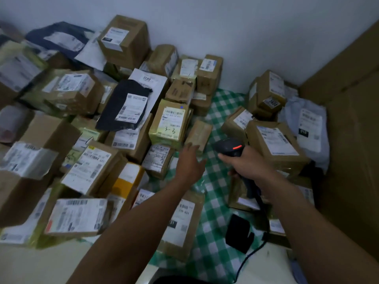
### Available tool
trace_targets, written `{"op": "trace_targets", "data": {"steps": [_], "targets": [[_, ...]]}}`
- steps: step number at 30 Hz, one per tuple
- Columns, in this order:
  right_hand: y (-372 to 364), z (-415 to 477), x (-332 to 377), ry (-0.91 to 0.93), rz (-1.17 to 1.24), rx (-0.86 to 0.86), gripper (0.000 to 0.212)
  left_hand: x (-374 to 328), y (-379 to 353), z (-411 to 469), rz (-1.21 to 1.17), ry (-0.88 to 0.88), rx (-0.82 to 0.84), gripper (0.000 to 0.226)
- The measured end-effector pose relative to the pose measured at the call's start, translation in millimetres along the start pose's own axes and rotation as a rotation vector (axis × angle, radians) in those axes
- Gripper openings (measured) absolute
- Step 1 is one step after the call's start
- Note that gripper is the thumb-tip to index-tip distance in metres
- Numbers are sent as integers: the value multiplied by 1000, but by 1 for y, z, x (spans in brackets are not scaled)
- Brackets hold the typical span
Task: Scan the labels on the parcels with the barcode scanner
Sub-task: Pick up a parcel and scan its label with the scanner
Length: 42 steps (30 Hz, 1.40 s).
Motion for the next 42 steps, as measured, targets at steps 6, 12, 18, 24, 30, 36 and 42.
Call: {"op": "trace_targets", "data": {"steps": [6, 12, 18, 24, 30, 36, 42], "targets": [[10, 31, 6, -61, -25, -57, 31, -11, -50, 68, 239, -5, 148, 83], [18, 34, -3, -82, 11, -62, 31, -13, -53, 90, 352, 82, 155, 68], [24, 23, -4, -13, 67, -116, 54, -34, -27, 47, 177, 94, 149, 89], [26, 2, 12, 119, 103, -177, 49, -34, 41, -41, -382, 89, -76, 88], [13, -26, 18, 195, 288, -162, 43, -33, 84, -107, -872, 126, -119, 73], [-9, -53, 22, 142, 448, 31, 39, -34, 94, -141, -989, 126, -102, 76], [-10, -64, 35, 281, 206, 1, 58, -48, 109, -142, -941, 97, -73, 58]]}}
Point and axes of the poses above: each hand's wrist, its own z-axis towards the middle knuckle, its own y-axis out of the back of the hand, x = y × z, the point moved 6 cm from there along z, towards the middle knuckle, and after that the axes turned 7 degrees about z, right-handed, at the moved point
